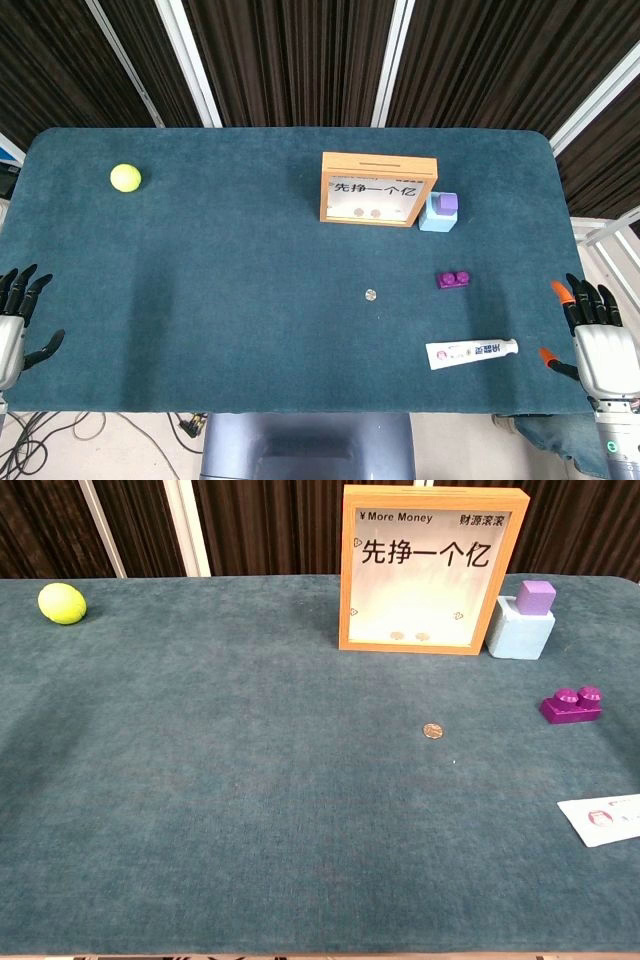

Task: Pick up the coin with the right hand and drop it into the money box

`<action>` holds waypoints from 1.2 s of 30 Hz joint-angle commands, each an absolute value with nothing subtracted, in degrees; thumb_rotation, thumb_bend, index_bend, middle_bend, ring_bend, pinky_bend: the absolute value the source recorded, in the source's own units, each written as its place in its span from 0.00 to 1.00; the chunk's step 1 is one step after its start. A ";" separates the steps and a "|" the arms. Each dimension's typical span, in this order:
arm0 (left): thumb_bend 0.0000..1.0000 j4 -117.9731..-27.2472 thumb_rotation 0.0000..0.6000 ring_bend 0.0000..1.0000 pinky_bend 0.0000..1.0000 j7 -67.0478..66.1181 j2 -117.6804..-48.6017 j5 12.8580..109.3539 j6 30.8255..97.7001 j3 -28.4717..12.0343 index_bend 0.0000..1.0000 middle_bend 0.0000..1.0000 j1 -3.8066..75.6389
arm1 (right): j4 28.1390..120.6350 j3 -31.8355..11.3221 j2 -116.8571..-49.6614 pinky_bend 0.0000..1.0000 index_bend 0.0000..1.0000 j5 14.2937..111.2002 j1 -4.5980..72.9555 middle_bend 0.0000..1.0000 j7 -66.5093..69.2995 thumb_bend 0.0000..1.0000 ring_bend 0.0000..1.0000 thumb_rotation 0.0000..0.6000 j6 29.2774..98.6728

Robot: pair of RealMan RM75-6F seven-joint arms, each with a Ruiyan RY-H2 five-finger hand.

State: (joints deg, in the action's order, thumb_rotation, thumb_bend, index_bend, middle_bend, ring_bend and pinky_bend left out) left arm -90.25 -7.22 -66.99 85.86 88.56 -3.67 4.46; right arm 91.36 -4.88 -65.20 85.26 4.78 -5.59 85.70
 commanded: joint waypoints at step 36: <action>0.24 -91.44 1.00 0.00 0.07 -9.17 -67.32 85.34 87.57 -3.64 0.15 0.03 4.84 | 94.86 -3.76 -63.91 0.00 0.13 90.03 9.25 0.02 -2.79 0.27 0.00 1.00 80.13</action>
